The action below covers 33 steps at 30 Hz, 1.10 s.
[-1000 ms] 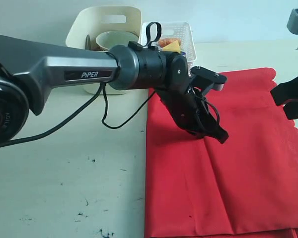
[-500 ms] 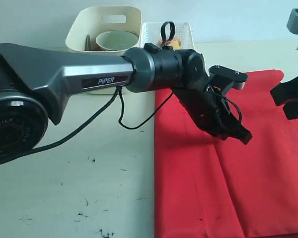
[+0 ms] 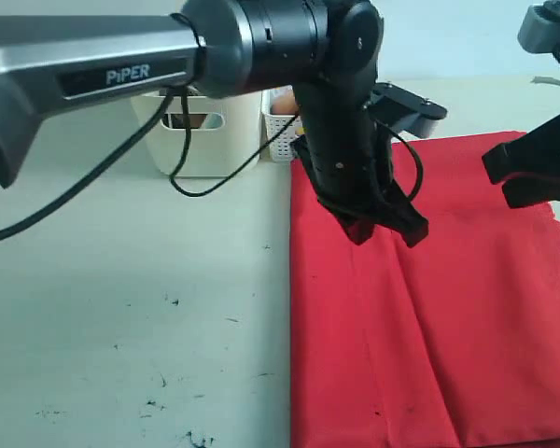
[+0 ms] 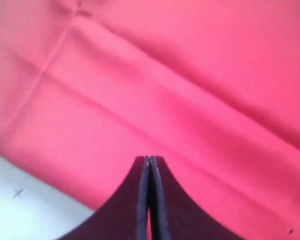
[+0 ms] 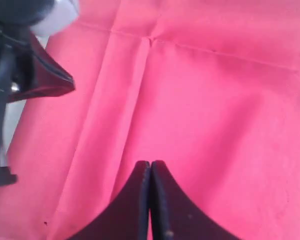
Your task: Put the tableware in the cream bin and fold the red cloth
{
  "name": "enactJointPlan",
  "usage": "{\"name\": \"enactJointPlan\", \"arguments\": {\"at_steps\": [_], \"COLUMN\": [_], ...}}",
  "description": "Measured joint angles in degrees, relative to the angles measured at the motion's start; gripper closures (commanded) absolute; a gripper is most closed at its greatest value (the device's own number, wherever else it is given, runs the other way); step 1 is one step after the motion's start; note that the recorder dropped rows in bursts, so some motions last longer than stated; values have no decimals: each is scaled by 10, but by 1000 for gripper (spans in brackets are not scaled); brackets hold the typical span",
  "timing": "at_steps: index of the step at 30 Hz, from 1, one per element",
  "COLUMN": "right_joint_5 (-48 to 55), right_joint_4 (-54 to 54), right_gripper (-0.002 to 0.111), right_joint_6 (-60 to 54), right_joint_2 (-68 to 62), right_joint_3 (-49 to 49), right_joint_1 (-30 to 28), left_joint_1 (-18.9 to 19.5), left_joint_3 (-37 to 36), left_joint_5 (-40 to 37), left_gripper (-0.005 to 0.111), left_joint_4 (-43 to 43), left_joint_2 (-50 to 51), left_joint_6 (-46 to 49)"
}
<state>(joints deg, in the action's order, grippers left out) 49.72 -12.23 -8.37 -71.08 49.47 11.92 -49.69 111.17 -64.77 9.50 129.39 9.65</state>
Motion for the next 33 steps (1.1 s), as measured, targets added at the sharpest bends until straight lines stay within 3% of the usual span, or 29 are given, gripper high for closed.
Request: {"name": "enactJointPlan", "arguments": {"at_steps": [10,22,33], "right_joint_5": [-44,-92,-91], "right_joint_4": [-4,-6,-7], "right_gripper": [108,108,108], "right_joint_6": [-14,-26,-34], "right_joint_2": [-53,-173,-277], "right_joint_3": [0,13,69], "right_joint_1": [0,0,0], "left_joint_1": [68,122,188], "left_joint_3": [-121,-305,-468], "left_joint_5": [-35,51,105], "left_gripper": [107,107,107], "left_joint_4": [-21,-22,-25], "left_joint_2": [-65,-211,-411], "left_joint_6": [-39,-40,-39]}}
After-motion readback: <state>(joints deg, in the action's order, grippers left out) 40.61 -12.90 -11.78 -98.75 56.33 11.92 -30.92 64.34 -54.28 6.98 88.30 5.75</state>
